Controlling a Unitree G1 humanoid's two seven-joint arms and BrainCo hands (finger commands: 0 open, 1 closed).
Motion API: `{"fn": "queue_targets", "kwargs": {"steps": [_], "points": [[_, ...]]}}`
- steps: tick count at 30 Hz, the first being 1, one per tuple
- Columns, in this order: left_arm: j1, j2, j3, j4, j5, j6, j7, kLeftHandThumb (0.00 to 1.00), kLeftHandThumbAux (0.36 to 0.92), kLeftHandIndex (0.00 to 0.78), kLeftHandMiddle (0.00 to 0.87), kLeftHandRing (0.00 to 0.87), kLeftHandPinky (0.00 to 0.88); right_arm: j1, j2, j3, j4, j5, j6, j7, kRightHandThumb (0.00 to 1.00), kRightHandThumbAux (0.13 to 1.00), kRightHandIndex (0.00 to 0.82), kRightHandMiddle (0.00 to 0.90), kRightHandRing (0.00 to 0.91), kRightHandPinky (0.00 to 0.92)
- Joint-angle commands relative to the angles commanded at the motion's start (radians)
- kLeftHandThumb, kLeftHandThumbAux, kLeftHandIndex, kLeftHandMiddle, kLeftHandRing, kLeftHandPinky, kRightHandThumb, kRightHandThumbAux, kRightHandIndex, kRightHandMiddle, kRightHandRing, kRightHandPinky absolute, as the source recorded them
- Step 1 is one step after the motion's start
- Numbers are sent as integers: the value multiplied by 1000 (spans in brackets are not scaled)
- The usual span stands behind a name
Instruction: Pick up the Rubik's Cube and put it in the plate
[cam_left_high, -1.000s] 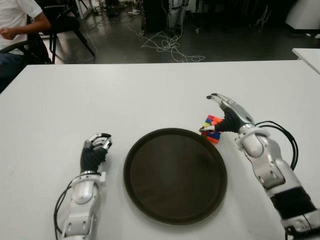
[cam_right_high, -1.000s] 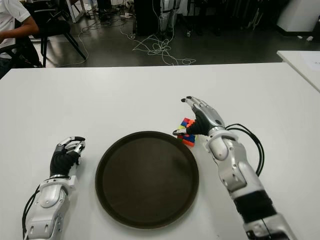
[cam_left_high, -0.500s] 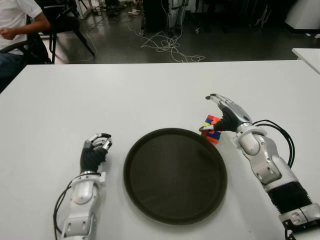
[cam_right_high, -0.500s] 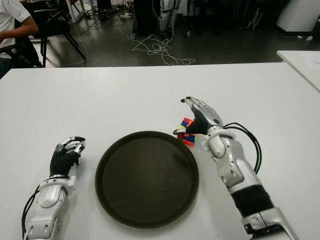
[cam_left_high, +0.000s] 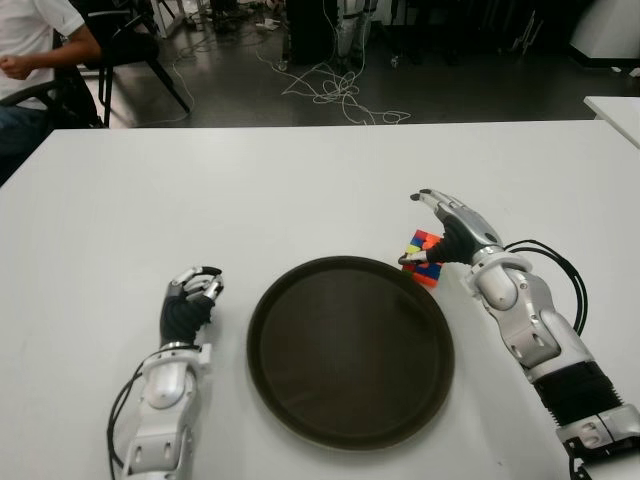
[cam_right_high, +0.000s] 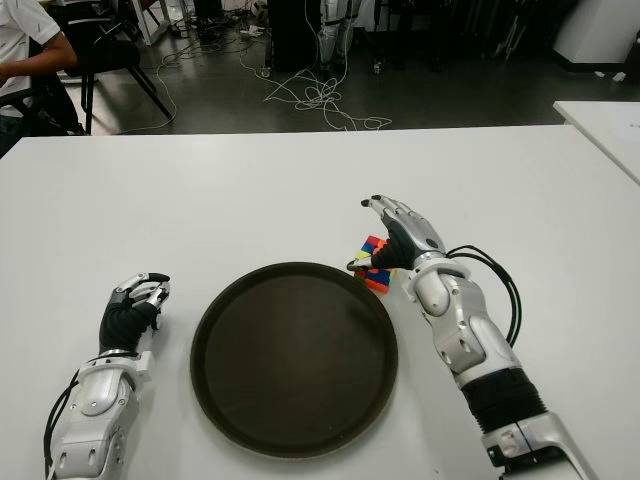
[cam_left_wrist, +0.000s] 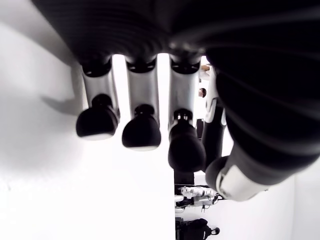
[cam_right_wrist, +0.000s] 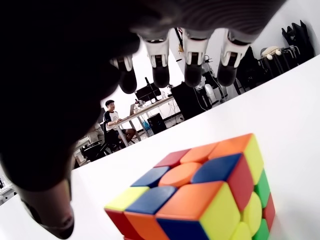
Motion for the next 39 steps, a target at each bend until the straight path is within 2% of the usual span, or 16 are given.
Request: {"fn": "queue_targets", "kwargs": {"steps": [7, 20, 29, 39], "points": [[1, -4, 2, -8, 0, 14, 9, 711, 703, 444, 814, 826, 830, 2, -3, 0, 15, 2, -10, -9, 0, 727, 0, 0, 0, 0], [4, 6, -6, -8, 14, 2, 3, 711, 704, 444, 811, 821, 812, -2, -8, 12, 39, -13, 12, -3, 0, 708, 0, 0, 0, 0], [5, 4, -5, -14, 10, 18, 4, 711, 704, 444, 811, 818, 814, 0, -14, 18, 38, -18, 25, 10, 0, 675, 0, 0, 0, 0], [2, -1, 2, 3, 3, -15, 2, 712, 703, 444, 814, 825, 827, 7, -13, 19, 37, -15, 26, 9, 0, 675, 0, 0, 0, 0]]}}
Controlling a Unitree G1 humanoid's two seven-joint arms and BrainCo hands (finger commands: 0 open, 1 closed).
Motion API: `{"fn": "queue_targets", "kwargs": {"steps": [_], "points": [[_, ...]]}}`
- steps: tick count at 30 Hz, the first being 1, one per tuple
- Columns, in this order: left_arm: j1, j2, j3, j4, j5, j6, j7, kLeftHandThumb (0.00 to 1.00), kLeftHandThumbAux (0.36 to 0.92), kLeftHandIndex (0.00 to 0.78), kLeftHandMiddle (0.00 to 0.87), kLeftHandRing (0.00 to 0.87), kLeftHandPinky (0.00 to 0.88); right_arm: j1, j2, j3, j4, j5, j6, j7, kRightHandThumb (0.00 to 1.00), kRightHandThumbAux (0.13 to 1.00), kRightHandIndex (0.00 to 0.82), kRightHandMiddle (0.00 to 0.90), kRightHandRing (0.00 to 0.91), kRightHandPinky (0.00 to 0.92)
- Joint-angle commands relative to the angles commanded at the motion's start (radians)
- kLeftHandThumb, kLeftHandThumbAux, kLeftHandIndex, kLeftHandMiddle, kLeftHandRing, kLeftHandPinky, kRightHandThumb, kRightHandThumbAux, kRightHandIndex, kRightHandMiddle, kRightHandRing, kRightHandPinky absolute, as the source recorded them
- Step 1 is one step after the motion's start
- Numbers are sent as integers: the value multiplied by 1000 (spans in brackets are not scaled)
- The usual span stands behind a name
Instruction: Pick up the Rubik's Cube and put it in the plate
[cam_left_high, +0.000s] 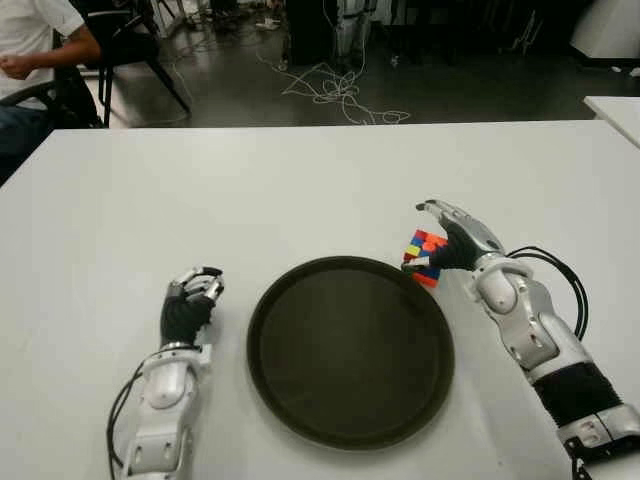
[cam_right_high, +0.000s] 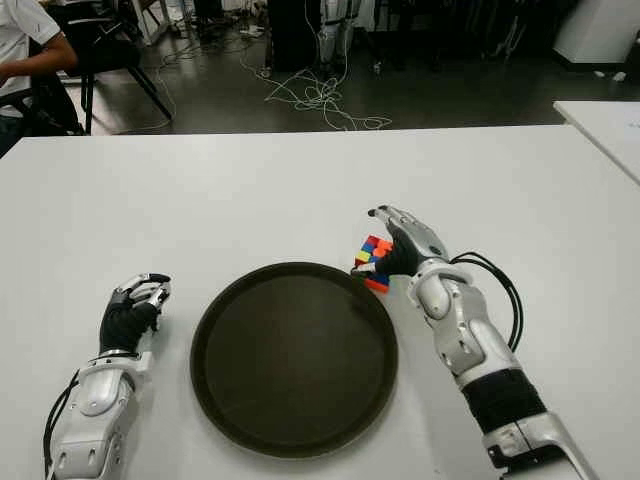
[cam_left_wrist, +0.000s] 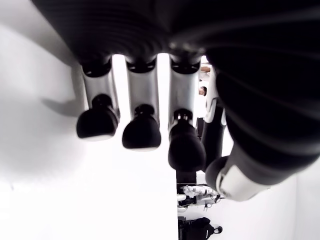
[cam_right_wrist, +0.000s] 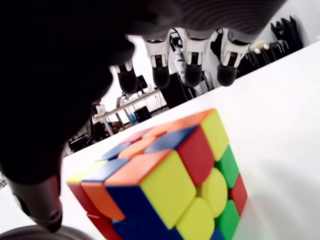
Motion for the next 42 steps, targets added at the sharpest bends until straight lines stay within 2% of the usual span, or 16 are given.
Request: {"fn": "queue_targets", "kwargs": {"steps": [18, 27, 42], "points": [[0, 8, -3, 5, 4, -2, -2, 711, 704, 444, 812, 823, 819, 4, 5, -4, 1, 7, 3, -5, 0, 694, 0, 0, 0, 0], [-2, 7, -3, 4, 6, 6, 4, 710, 704, 444, 815, 826, 826, 7, 4, -5, -3, 11, -2, -3, 0, 664, 0, 0, 0, 0], [1, 6, -1, 0, -7, 6, -8, 712, 704, 444, 812, 823, 815, 10, -1, -6, 8, 11, -38, -24, 0, 681, 0, 0, 0, 0]]}}
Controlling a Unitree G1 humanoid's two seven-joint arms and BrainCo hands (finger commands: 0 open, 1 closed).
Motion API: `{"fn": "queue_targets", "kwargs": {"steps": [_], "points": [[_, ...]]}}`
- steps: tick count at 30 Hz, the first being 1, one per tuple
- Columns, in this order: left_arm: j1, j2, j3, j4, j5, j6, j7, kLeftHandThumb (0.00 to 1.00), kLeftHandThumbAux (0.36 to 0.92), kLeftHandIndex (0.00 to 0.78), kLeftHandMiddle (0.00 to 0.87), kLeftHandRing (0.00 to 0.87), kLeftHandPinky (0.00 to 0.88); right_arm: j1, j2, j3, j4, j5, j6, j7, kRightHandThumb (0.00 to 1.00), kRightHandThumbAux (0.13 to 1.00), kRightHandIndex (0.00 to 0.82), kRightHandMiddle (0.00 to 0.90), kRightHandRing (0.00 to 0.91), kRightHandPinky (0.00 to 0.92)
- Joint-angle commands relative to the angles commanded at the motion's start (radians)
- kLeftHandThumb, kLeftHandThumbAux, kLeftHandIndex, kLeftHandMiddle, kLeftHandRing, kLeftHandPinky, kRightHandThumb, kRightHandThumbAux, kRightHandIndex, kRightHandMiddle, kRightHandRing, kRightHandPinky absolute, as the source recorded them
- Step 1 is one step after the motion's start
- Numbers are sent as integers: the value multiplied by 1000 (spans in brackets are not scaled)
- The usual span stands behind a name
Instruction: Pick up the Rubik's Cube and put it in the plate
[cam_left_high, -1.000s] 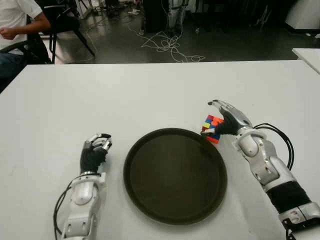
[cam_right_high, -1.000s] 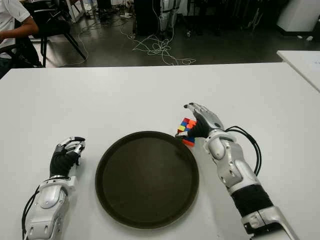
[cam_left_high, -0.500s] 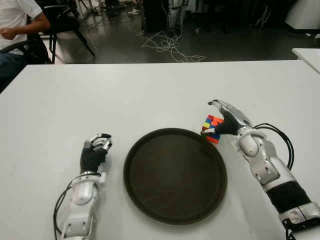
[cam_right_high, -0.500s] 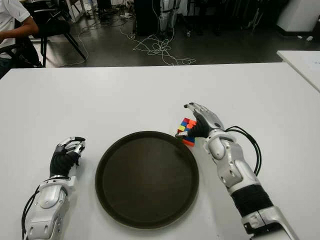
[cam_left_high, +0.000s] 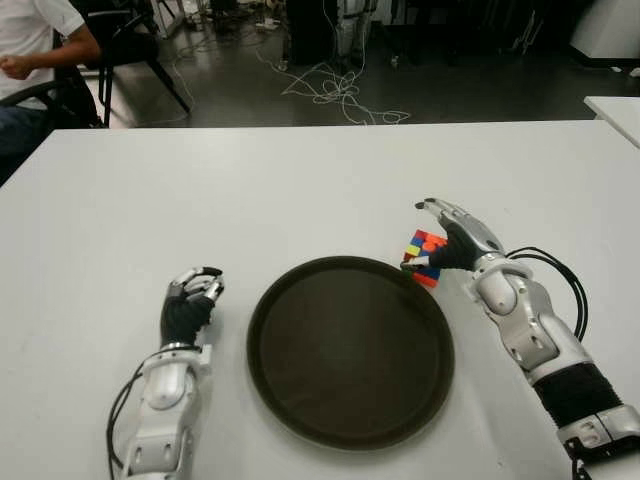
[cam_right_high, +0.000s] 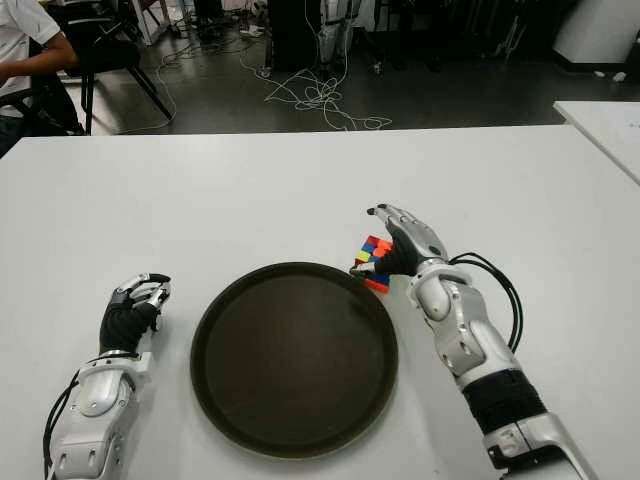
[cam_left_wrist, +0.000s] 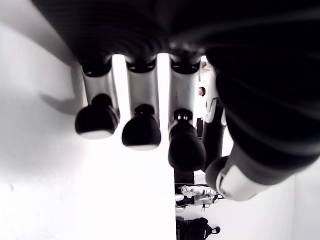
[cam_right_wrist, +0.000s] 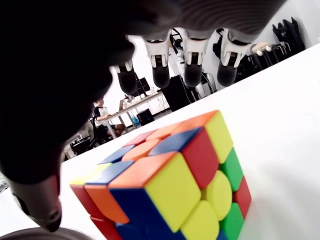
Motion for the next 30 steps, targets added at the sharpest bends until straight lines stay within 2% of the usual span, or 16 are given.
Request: {"fn": "queue_targets", "kwargs": {"steps": [23, 30], "points": [[-4, 0, 4, -2, -2, 14, 3, 712, 703, 444, 817, 827, 825, -16, 6, -4, 27, -3, 12, -12, 0, 746, 0, 0, 0, 0], [-5, 1, 6, 6, -3, 4, 1, 713, 703, 444, 814, 825, 821, -39, 8, -2, 101, 0, -19, -39, 0, 736, 0, 0, 0, 0]]}}
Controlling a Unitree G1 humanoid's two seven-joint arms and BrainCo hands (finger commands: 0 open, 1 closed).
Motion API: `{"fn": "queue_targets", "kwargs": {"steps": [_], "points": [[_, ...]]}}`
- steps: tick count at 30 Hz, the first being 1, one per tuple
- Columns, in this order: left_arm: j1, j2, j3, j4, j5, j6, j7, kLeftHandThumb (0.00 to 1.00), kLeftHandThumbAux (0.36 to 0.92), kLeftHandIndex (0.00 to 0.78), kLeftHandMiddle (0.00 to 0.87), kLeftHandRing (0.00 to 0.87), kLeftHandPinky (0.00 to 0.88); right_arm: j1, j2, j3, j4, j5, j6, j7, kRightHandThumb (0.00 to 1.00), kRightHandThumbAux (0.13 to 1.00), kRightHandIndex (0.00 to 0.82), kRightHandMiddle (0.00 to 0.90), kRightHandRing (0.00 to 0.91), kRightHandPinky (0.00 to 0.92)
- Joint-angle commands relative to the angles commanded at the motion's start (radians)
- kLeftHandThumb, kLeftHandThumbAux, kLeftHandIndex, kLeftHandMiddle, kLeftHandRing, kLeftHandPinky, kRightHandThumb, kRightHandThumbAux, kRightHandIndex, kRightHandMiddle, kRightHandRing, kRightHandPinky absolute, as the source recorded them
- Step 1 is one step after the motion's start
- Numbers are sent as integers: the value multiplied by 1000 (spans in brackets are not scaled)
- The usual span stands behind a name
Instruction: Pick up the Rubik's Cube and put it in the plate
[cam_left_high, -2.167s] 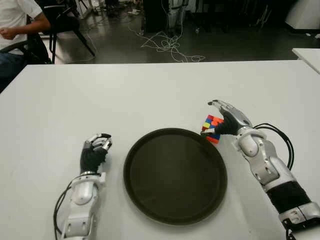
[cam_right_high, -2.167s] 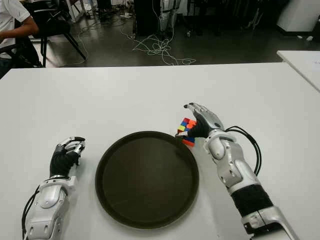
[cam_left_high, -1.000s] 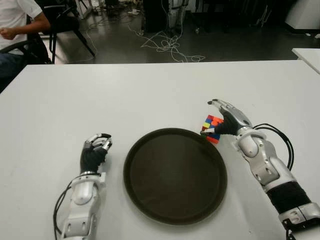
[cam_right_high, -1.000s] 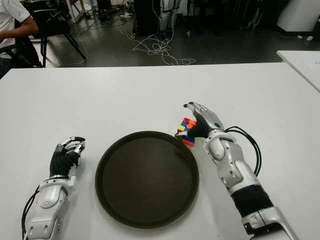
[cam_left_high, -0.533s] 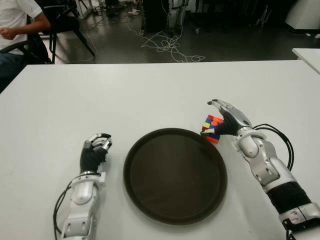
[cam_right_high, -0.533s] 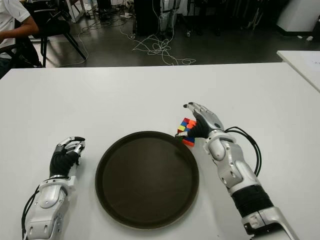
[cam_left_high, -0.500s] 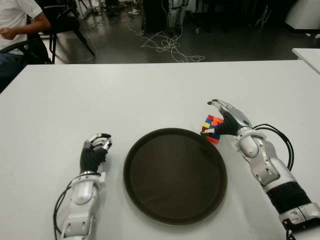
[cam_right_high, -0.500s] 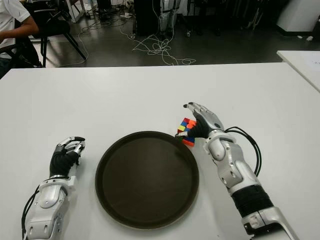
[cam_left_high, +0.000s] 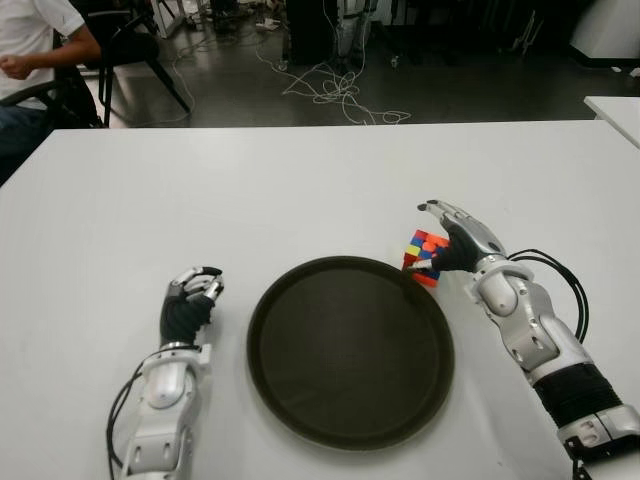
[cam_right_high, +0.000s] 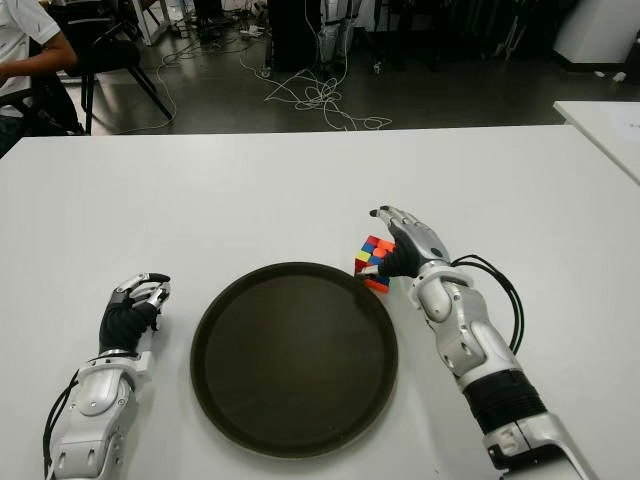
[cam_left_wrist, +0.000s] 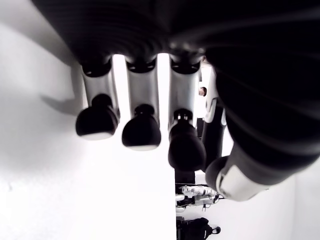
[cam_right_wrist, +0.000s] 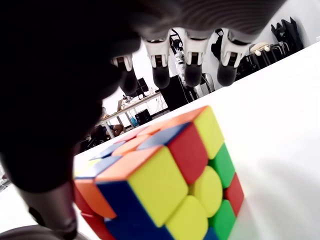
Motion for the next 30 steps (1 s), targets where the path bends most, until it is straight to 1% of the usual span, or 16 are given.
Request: {"fn": "queue_targets", "kwargs": {"steps": [7, 12, 19, 24, 30], "points": [[1, 2, -3, 4, 9, -14, 4, 712, 704, 444, 811, 819, 812, -10, 1, 2, 32, -1, -14, -16, 0, 730, 0, 0, 0, 0], [2, 2, -5, 2, 12, -16, 6, 711, 704, 444, 813, 822, 820, -14, 1, 2, 43, 0, -15, -19, 0, 730, 0, 0, 0, 0], [3, -2, -3, -6, 8, -2, 8, 712, 704, 444, 812, 823, 821, -19, 1, 5, 53, -2, -21, -27, 0, 740, 0, 0, 0, 0], [3, -11, 0, -12, 6, 5, 19, 712, 703, 444, 813, 824, 822, -21, 0, 4, 63, 2, -33, -33, 0, 727, 0, 0, 0, 0], [0, -7, -2, -9, 16, 12, 28, 712, 703, 444, 808, 822, 817, -27, -1, 6, 73, -2, -35, -35, 0, 741, 0, 0, 0, 0]]}}
